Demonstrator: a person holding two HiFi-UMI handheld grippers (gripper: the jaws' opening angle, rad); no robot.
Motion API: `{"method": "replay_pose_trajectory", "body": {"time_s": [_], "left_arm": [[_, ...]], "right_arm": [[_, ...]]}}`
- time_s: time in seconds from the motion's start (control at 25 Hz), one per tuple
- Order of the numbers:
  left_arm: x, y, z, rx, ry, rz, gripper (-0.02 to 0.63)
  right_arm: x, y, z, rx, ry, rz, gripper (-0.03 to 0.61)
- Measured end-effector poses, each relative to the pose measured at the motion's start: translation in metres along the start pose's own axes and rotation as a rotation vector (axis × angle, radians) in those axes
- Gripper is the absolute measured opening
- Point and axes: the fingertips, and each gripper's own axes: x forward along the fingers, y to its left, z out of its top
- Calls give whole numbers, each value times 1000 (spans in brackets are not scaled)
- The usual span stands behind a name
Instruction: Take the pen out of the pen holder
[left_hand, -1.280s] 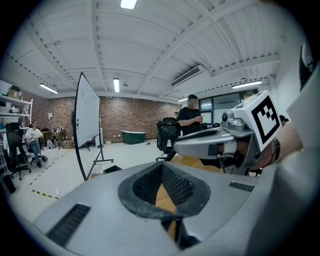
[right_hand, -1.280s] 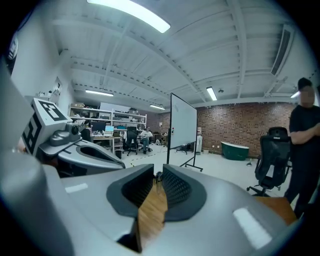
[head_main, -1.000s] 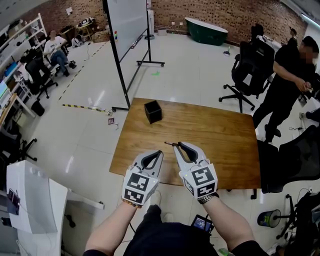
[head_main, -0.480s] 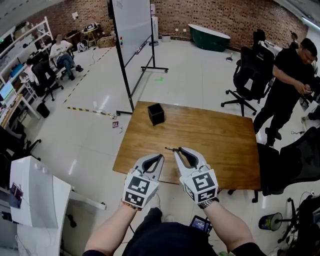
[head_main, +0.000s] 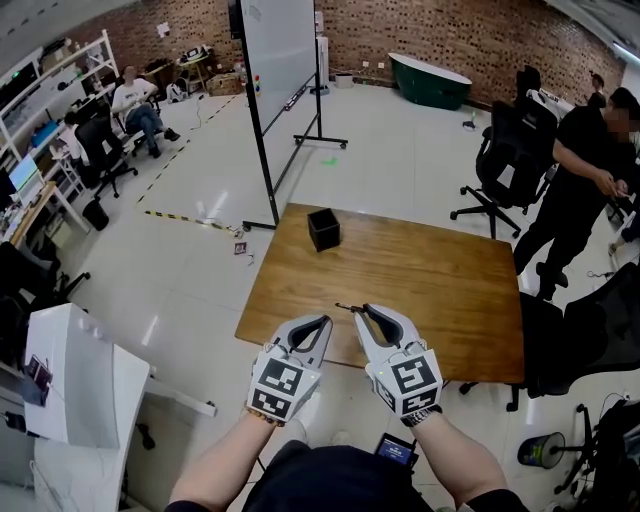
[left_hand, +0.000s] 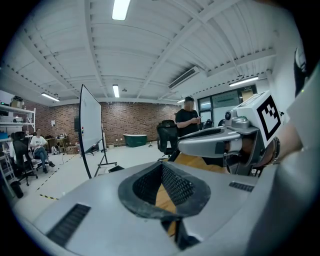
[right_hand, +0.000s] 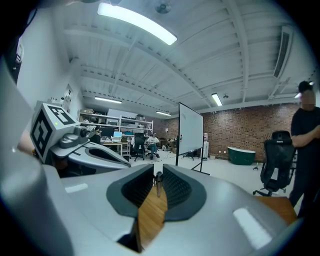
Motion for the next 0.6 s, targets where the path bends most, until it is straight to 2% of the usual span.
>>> {"method": "replay_pose_trajectory", "body": {"time_s": [0.28, 0.6], "left_arm": [[-15, 14, -9, -3, 11, -10, 5], [-35, 36, -14, -1, -1, -46, 5]], "right_arm": [[7, 18, 0, 11, 2, -2, 54], [14, 38, 5, 17, 5, -44, 54]]}}
